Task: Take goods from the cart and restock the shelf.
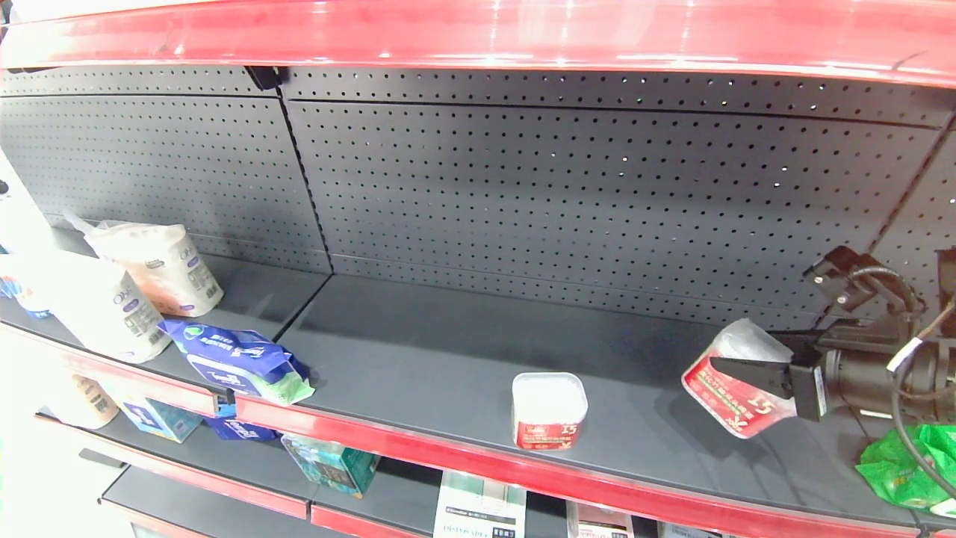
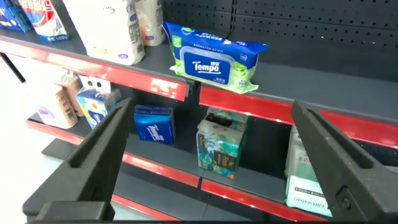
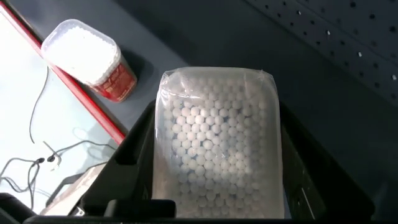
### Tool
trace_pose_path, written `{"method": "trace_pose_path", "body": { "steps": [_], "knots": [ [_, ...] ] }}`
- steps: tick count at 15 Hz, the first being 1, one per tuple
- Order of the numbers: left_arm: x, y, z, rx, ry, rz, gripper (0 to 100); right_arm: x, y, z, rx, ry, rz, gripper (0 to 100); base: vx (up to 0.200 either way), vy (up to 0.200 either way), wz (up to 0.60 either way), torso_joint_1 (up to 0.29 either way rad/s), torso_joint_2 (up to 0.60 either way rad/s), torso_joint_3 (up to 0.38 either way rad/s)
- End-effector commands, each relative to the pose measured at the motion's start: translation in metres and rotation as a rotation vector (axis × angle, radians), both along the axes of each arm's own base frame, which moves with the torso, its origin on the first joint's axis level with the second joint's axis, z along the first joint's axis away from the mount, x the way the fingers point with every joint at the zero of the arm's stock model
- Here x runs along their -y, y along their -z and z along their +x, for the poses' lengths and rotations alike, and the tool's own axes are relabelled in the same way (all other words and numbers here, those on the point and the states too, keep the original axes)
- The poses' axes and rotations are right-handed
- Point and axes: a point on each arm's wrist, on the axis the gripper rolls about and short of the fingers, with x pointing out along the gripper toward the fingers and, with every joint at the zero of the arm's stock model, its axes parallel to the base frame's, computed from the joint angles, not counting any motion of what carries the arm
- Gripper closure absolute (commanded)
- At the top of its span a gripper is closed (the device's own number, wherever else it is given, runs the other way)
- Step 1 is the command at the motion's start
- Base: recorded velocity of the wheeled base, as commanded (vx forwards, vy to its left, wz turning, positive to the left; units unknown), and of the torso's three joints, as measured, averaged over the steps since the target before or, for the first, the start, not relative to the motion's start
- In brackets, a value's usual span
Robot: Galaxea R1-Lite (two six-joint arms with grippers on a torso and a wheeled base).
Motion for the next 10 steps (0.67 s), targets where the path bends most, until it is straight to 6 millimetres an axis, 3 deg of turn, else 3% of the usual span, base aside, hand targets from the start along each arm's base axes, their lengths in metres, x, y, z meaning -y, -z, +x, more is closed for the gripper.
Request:
{"method": "trace_pose_path", "body": {
  "steps": [1,5,10],
  "knots": [
    [0.0,0.0,0.0,0.0,0.0,0.0,0,-0.003,0.013,0.029,-0.048,-0.055,-0.01,100,0.0,0.0,0.0,0.0,0.0,0.0],
    [0.0,0.0,0.0,0.0,0.0,0.0,0,-0.007,0.026,0.054,-0.074,-0.15,0.01,100,0.0,0.0,0.0,0.0,0.0,0.0],
    [0.0,0.0,0.0,0.0,0.0,0.0,0,-0.012,0.056,0.094,-0.013,-0.291,-0.019,100,0.0,0.0,0.0,0.0,0.0,0.0]
  ]
}}
